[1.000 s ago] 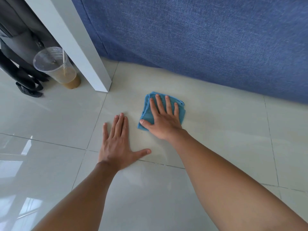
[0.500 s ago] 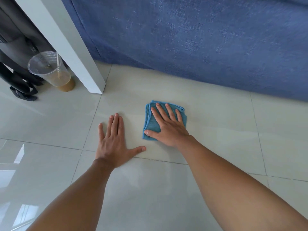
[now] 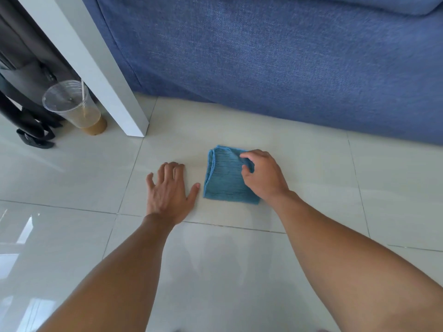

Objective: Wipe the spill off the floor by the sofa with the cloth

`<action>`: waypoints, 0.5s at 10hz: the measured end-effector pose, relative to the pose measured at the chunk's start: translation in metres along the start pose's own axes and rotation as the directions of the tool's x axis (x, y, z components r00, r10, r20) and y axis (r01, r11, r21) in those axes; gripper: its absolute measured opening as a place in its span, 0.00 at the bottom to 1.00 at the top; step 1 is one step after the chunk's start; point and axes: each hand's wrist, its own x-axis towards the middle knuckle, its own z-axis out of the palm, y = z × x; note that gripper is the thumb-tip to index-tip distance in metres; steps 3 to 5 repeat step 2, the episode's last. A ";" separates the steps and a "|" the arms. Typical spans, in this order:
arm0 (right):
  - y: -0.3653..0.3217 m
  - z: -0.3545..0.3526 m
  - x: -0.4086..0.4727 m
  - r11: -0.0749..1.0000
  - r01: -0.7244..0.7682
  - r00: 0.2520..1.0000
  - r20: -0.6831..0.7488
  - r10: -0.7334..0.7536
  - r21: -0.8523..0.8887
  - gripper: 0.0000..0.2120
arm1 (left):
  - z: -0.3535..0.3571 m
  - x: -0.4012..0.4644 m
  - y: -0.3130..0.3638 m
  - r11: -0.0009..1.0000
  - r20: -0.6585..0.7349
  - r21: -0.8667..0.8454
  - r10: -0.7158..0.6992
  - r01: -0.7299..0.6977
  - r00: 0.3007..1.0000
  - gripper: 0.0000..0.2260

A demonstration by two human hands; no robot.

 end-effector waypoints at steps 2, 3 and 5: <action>0.011 0.002 0.003 0.981 -0.132 0.973 0.169 0.156 -0.143 0.32 | 0.000 0.024 0.040 0.987 0.035 -0.159 0.036 -0.030 0.999 0.20; 0.011 0.002 0.003 0.981 -0.132 0.973 0.169 0.156 -0.143 0.32 | 0.000 0.024 0.040 0.987 0.035 -0.159 0.036 -0.030 0.999 0.20; 0.011 0.002 0.003 0.981 -0.132 0.973 0.169 0.156 -0.143 0.32 | 0.000 0.024 0.040 0.987 0.035 -0.159 0.036 -0.030 0.999 0.20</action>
